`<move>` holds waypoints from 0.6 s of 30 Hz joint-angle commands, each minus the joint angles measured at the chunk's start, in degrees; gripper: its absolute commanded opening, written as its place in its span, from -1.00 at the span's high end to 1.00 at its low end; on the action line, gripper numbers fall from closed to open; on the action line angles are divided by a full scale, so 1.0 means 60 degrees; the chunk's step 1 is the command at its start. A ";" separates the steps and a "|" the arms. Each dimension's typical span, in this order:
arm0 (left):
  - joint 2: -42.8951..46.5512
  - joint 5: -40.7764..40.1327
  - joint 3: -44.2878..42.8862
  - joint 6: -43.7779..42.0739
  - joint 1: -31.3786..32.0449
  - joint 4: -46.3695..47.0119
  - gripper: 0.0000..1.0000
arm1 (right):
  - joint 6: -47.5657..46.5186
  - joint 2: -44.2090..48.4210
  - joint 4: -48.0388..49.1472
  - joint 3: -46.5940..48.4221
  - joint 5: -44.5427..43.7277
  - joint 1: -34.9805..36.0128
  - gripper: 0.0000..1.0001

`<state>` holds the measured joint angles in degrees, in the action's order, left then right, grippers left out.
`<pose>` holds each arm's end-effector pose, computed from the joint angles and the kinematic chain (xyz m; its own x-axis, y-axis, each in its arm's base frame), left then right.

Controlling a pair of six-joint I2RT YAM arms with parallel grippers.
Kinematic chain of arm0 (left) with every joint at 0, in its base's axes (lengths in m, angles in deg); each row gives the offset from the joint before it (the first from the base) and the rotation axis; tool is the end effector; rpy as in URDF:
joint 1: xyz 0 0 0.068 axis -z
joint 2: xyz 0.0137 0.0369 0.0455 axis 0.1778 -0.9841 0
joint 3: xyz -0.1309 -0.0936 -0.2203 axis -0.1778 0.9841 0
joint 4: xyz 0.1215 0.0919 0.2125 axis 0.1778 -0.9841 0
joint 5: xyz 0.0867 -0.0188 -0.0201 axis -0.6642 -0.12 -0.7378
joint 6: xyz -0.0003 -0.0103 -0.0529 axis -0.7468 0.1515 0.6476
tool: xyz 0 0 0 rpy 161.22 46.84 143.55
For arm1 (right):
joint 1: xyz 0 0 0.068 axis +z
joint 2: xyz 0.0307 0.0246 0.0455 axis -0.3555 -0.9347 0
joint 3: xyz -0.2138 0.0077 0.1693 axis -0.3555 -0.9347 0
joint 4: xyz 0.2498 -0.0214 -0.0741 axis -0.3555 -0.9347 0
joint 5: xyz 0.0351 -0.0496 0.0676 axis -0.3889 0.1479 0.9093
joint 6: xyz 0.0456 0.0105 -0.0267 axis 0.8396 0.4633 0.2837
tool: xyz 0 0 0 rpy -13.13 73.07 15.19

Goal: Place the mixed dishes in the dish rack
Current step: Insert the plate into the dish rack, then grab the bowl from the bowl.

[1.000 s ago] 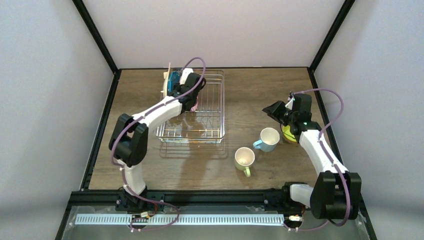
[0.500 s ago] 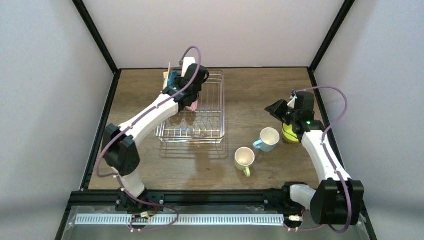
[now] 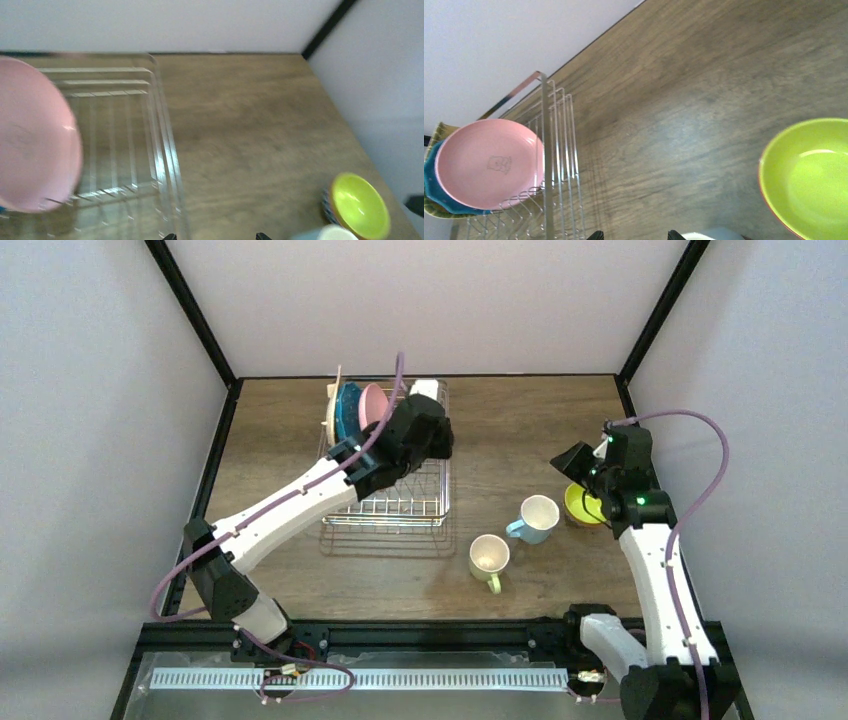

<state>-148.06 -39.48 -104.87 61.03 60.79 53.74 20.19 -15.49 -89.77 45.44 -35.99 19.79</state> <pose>0.2408 -0.2708 0.3829 -0.5391 -0.0639 -0.8398 0.2658 0.9333 -0.2416 0.2049 0.0031 0.3241 -0.5530 0.5694 -0.6083 0.2149 0.8028 0.5561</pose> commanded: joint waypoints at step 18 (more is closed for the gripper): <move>-0.1320 0.3080 0.0398 0.1365 0.1347 0.0506 -0.80 | -0.0338 0.1500 -0.2292 -0.1531 -0.1510 -0.0003 -0.44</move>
<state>-154.11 -23.88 -100.32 67.96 68.70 56.54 18.44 -7.54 -102.75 38.86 -44.32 19.79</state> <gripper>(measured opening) 0.898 0.720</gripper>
